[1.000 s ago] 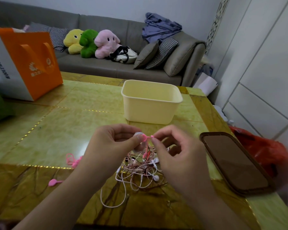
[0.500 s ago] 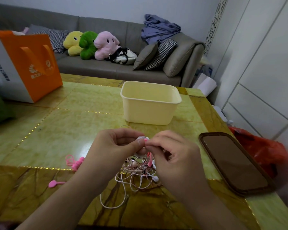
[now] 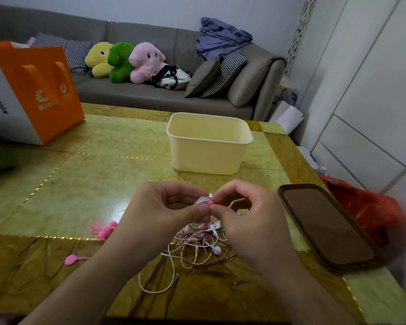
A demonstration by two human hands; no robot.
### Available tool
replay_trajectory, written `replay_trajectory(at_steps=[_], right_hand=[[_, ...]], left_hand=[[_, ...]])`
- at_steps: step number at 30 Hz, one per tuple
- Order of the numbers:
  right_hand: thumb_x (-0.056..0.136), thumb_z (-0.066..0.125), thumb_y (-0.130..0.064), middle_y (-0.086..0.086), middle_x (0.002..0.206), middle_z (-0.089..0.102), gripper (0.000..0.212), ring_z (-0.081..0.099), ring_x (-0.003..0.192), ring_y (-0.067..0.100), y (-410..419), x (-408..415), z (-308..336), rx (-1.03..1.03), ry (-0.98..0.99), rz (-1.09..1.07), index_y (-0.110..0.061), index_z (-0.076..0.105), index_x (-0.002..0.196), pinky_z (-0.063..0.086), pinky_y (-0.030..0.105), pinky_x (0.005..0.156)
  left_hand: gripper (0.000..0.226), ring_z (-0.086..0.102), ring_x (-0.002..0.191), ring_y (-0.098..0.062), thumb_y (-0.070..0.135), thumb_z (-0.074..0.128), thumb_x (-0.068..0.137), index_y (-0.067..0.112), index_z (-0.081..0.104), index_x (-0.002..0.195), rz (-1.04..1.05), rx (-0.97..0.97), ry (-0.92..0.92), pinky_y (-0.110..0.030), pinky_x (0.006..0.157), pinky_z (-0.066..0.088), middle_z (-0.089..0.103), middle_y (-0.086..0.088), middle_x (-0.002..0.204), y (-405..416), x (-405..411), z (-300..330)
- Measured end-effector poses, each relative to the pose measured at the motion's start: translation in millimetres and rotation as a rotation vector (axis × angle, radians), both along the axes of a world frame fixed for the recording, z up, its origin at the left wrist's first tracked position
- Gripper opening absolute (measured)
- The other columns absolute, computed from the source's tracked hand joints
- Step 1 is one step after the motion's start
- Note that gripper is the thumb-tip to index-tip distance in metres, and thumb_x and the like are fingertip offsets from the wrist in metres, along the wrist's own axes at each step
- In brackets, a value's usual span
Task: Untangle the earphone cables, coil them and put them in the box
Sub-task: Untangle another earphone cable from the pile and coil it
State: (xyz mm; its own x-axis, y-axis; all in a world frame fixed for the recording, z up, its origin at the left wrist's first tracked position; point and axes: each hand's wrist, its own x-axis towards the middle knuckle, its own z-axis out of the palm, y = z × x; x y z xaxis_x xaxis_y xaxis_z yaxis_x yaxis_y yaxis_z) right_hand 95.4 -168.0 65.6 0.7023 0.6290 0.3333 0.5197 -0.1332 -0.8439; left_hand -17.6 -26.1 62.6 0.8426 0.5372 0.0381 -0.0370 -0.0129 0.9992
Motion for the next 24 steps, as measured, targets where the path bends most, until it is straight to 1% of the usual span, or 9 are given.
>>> replay_trajectory(at_steps=[4, 6, 9, 10, 14, 16, 18, 20, 24], right_hand=[[0.083, 0.086, -0.011, -0.011, 0.078, 0.068, 0.024, 0.067, 0.079, 0.013, 2.9, -1.6, -6.9, -0.002, -0.192, -0.081, -0.027, 0.069, 0.078, 0.054, 0.027, 0.065], [0.085, 0.084, -0.011, -0.01, 0.081, 0.068, 0.021, 0.067, 0.08, 0.014, 2.6, -2.6, -8.6, 0.023, -0.2, -0.07, -0.024, 0.069, 0.08, 0.054, 0.027, 0.064], [0.092, 0.079, -0.008, 0.0, 0.083, 0.069, 0.015, 0.068, 0.078, 0.009, 0.4, -3.6, -4.5, 0.107, -0.059, -0.025, -0.014, 0.068, 0.084, 0.052, 0.009, 0.058], [0.094, 0.077, -0.008, 0.0, 0.082, 0.07, 0.015, 0.07, 0.076, 0.008, -0.2, -3.1, -2.4, 0.128, -0.02, -0.028, -0.013, 0.067, 0.085, 0.052, 0.008, 0.058], [0.099, 0.071, -0.001, 0.01, 0.078, 0.076, 0.012, 0.074, 0.067, 0.02, -1.4, 2.8, 4.1, 0.198, 0.209, 0.025, -0.006, 0.061, 0.092, 0.061, 0.028, 0.06], [0.098, 0.068, 0.006, 0.017, 0.075, 0.072, 0.014, 0.066, 0.054, 0.026, -1.6, 2.7, 7.1, 0.232, 0.321, 0.07, -0.004, 0.06, 0.092, 0.061, 0.04, 0.053], [0.097, 0.068, 0.009, 0.019, 0.076, 0.07, 0.018, 0.056, 0.048, 0.021, -0.9, 2.3, 7.0, 0.228, 0.356, 0.078, -0.007, 0.062, 0.091, 0.053, 0.037, 0.046], [0.096, 0.068, 0.009, 0.015, 0.079, 0.071, 0.022, 0.053, 0.049, 0.015, 0.6, 0.9, 5.7, 0.202, 0.348, 0.094, -0.012, 0.067, 0.093, 0.051, 0.036, 0.048], [0.094, 0.075, 0.001, 0.002, 0.076, 0.076, 0.018, 0.065, 0.056, 0.009, 2.1, -4.8, 3.6, 0.104, 0.237, 0.105, -0.017, 0.072, 0.097, 0.054, 0.033, 0.056]], left_hand=[[0.021, 0.08, 0.082, -0.028, 0.004, 0.083, 0.079, 0.007, 0.082, 0.1, 0.035, -0.028, -0.027, -0.026, 0.075, 0.062, 0.081, -0.015, 0.089, 0.3, 2.0, 0.6], [0.02, 0.08, 0.08, -0.027, 0.001, 0.081, 0.08, 0.006, 0.082, 0.099, 0.064, -0.054, -0.052, -0.026, 0.074, 0.061, 0.081, -0.015, 0.09, 0.0, 2.8, 1.1], [0.018, 0.08, 0.083, -0.029, 0.0, 0.08, 0.083, 0.006, 0.081, 0.1, 0.118, -0.06, -0.063, -0.03, 0.077, 0.064, 0.082, -0.014, 0.091, 0.5, 3.5, -0.1], [0.018, 0.08, 0.084, -0.029, 0.001, 0.08, 0.084, 0.007, 0.081, 0.101, 0.134, -0.049, -0.055, -0.031, 0.079, 0.065, 0.082, -0.013, 0.091, 1.4, 3.6, -0.8], [0.017, 0.081, 0.087, -0.025, 0.003, 0.08, 0.086, 0.012, 0.082, 0.1, 0.163, -0.007, -0.028, -0.027, 0.079, 0.063, 0.082, -0.008, 0.091, 5.9, 1.6, -2.2], [0.016, 0.081, 0.086, -0.024, 0.003, 0.081, 0.086, 0.012, 0.082, 0.099, 0.166, 0.004, -0.033, -0.026, 0.079, 0.063, 0.082, -0.008, 0.09, 6.4, 1.4, -1.7], [0.016, 0.081, 0.086, -0.024, 0.004, 0.081, 0.085, 0.013, 0.082, 0.098, 0.163, 0.028, -0.036, -0.028, 0.079, 0.064, 0.082, -0.007, 0.09, 5.8, 2.0, -1.2], [0.016, 0.081, 0.084, -0.024, 0.003, 0.081, 0.085, 0.011, 0.081, 0.099, 0.157, 0.041, -0.042, -0.029, 0.08, 0.065, 0.082, -0.008, 0.089, 4.5, 2.5, -1.2], [0.015, 0.081, 0.083, -0.028, 0.001, 0.079, 0.085, 0.006, 0.08, 0.099, 0.126, 0.033, -0.076, -0.027, 0.075, 0.064, 0.081, -0.012, 0.087, 1.9, 3.4, -2.5]])
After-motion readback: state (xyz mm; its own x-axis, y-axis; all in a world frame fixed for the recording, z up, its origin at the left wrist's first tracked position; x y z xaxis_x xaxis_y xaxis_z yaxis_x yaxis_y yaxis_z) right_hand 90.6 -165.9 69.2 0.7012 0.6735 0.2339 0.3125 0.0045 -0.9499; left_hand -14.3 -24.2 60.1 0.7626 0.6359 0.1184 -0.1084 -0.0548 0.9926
